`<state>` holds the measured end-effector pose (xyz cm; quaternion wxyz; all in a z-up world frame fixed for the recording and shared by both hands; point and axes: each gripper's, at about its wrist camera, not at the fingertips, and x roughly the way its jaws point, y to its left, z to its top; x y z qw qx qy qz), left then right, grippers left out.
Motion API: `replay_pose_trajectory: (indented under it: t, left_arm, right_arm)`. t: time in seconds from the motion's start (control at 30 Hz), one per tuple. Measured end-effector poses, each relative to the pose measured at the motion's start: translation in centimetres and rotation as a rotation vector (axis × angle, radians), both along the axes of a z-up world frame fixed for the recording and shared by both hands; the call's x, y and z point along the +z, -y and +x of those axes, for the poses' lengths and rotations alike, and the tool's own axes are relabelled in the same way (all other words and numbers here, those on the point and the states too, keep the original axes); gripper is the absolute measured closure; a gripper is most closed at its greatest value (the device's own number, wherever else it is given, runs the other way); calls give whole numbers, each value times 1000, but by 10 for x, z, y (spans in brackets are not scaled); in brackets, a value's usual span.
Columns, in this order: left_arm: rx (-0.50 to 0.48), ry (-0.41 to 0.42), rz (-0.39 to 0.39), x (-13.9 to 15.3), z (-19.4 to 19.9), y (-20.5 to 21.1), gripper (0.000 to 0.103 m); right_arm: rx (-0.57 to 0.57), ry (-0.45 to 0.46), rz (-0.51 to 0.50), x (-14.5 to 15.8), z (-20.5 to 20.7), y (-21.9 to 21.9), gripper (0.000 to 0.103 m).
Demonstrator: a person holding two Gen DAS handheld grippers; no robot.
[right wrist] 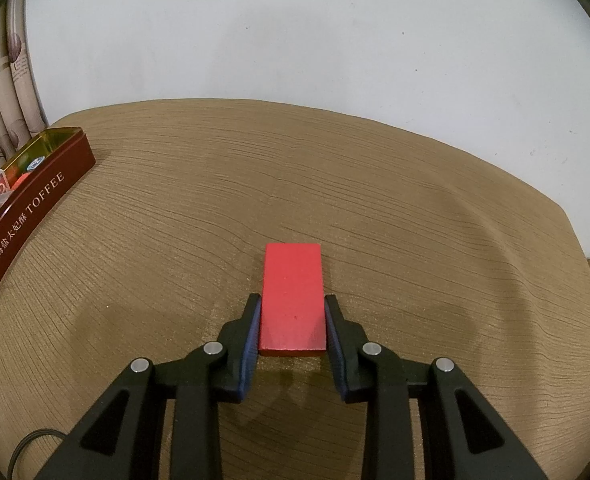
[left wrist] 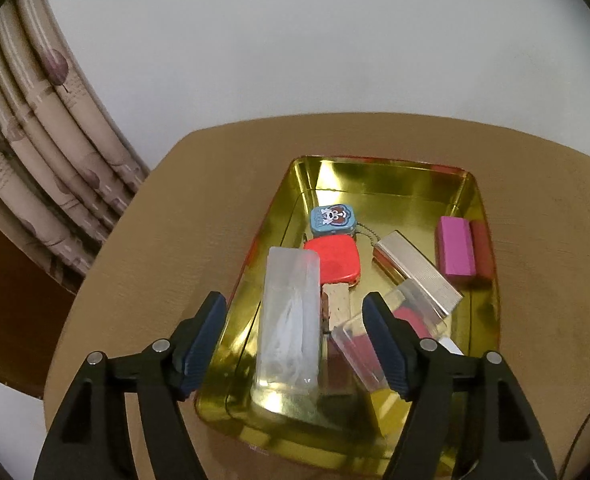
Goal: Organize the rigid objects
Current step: 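Carry the red block toward the gold tin with the right gripper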
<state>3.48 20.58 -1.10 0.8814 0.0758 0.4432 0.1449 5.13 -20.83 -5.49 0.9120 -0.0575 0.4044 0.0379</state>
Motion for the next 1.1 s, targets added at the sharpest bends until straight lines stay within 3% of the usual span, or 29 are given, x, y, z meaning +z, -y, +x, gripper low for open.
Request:
replay_pose_trajectory:
  t: [0.47,0.73,1.1]
  left_arm:
    - [11,75,-10,8,-39,24,28]
    - [-4,94,47,8,-53,30,28]
    - [-11,133,-64,23,-68,23,26]
  right_arm:
    - [-3,1,-8,0,0,-2,72]
    - [-3,-2,6,-1,1,-1,72]
    - [-5,-1,3,1,0,3,72]
